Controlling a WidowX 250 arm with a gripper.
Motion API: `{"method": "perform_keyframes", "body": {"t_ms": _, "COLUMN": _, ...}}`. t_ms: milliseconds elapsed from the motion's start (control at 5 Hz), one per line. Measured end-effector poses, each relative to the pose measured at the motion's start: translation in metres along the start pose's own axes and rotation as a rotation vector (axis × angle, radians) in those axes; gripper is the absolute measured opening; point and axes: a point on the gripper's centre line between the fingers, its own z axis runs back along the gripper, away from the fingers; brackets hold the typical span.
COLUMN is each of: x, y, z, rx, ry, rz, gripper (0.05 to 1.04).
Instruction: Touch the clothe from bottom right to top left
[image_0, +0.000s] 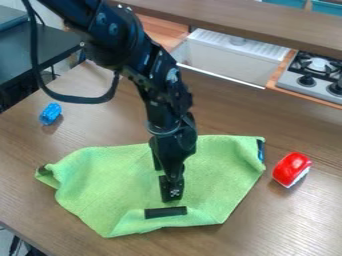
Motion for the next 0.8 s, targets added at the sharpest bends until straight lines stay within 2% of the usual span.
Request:
{"method": "perform_keyframes", "body": {"t_ms": 400, "x": -0.003, "y": 0.021, "z": -0.007, "rx": -0.014, "ry": 0.014, "rz": 0.045, "gripper": 0.999}}
{"method": "perform_keyframes", "body": {"t_ms": 800, "x": 0.012, "y": 0.050, "z": -0.011, "rx": -0.042, "ry": 0.009, "rz": 0.088, "gripper": 0.999}}
